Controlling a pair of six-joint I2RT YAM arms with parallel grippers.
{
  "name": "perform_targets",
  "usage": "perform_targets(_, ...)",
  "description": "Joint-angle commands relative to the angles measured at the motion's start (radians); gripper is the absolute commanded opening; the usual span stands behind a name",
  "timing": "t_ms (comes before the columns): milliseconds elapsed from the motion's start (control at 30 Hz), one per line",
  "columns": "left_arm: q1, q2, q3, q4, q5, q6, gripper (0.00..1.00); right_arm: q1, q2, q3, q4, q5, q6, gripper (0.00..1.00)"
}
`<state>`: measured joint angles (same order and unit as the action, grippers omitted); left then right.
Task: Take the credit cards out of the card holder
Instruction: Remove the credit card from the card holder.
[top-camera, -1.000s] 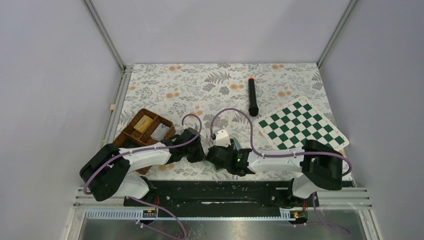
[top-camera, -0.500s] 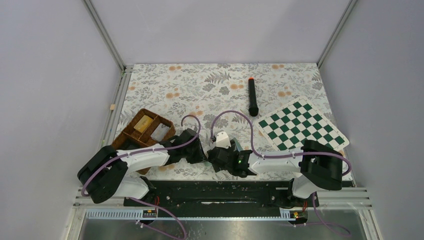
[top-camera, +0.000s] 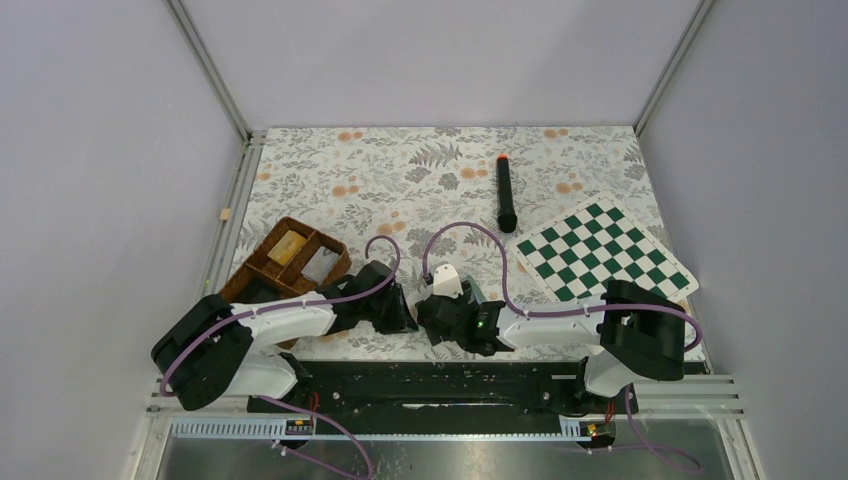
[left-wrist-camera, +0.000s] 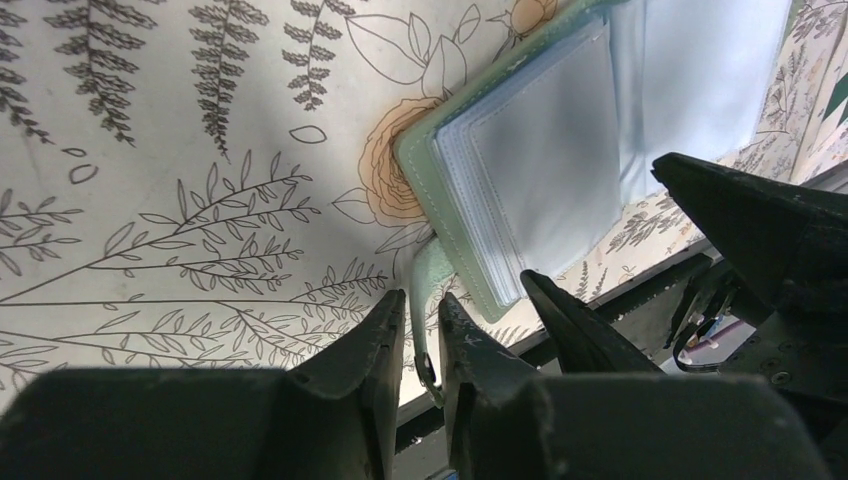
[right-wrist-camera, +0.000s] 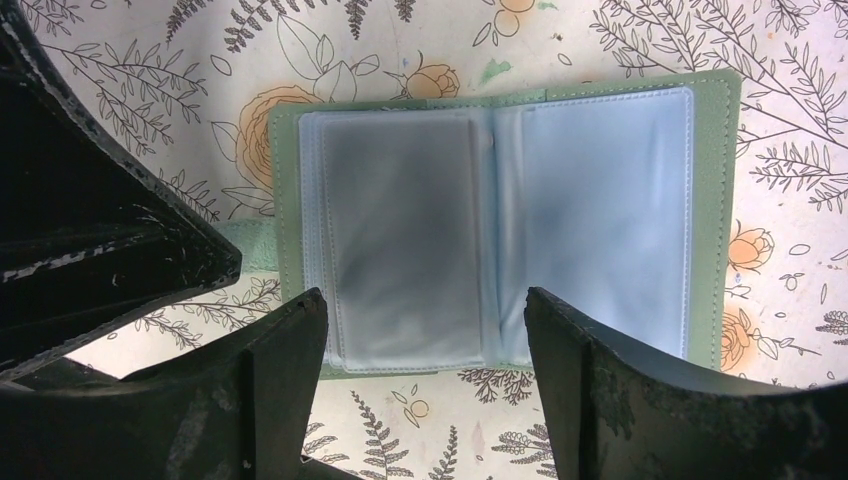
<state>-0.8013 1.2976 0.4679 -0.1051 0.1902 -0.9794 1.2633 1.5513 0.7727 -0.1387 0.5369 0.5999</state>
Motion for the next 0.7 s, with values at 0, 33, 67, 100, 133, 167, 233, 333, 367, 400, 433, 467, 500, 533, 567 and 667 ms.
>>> perform_targets(0,0.0,-0.01,-0.006,0.04,0.047,-0.011,0.17,-0.001,-0.016,-0.007,0.028,0.007,0.002,0.8)
perform_targets(33,0.001,-0.014,-0.006,0.04,0.052,-0.013,0.14,-0.001,-0.011,-0.005,0.032,0.007,-0.006,0.82)
perform_targets(67,-0.001,-0.016,-0.006,0.039,0.054,-0.015,0.11,-0.001,-0.003,-0.001,0.032,0.009,-0.016,0.84)
perform_targets(100,-0.001,-0.018,-0.005,0.038,0.056,-0.016,0.08,-0.001,0.004,0.006,0.031,0.014,-0.024,0.85)
perform_targets(133,0.0,-0.02,-0.005,0.037,0.056,-0.016,0.05,-0.001,0.011,0.012,0.025,0.016,-0.031,0.86)
perform_targets(167,-0.001,-0.021,-0.005,0.036,0.056,-0.016,0.02,0.0,0.019,0.018,0.023,0.02,-0.037,0.87)
perform_targets(233,0.0,-0.018,-0.002,0.033,0.054,-0.015,0.0,0.0,0.035,0.025,0.022,0.022,-0.042,0.88)
perform_targets(333,0.0,-0.012,0.0,0.028,0.052,-0.013,0.0,-0.001,0.053,0.029,0.018,0.036,-0.042,0.87)
perform_targets(367,0.0,-0.012,0.0,0.028,0.049,-0.013,0.0,-0.001,0.057,0.029,0.016,0.044,-0.043,0.86)
perform_targets(400,-0.001,-0.012,0.0,0.027,0.048,-0.012,0.0,0.0,0.059,0.028,0.013,0.052,-0.045,0.86)
perform_targets(433,0.0,-0.012,0.0,0.025,0.047,-0.012,0.0,0.0,0.061,0.028,0.012,0.056,-0.047,0.85)
perform_targets(467,-0.001,-0.012,0.0,0.025,0.047,-0.01,0.0,-0.001,0.063,0.028,0.012,0.061,-0.048,0.83)
perform_targets(500,0.0,-0.011,0.0,0.023,0.048,-0.01,0.0,-0.001,0.063,0.028,0.011,0.064,-0.05,0.81)
perform_targets(533,-0.001,-0.012,0.001,0.021,0.045,-0.009,0.0,-0.001,0.063,0.028,0.01,0.066,-0.051,0.78)
perform_targets(567,-0.001,-0.012,0.001,0.02,0.044,-0.009,0.0,-0.001,0.06,0.028,0.01,0.068,-0.052,0.75)
perform_targets(667,-0.001,-0.014,0.004,0.01,0.038,-0.006,0.0,-0.001,0.032,0.025,0.008,0.065,-0.051,0.68)
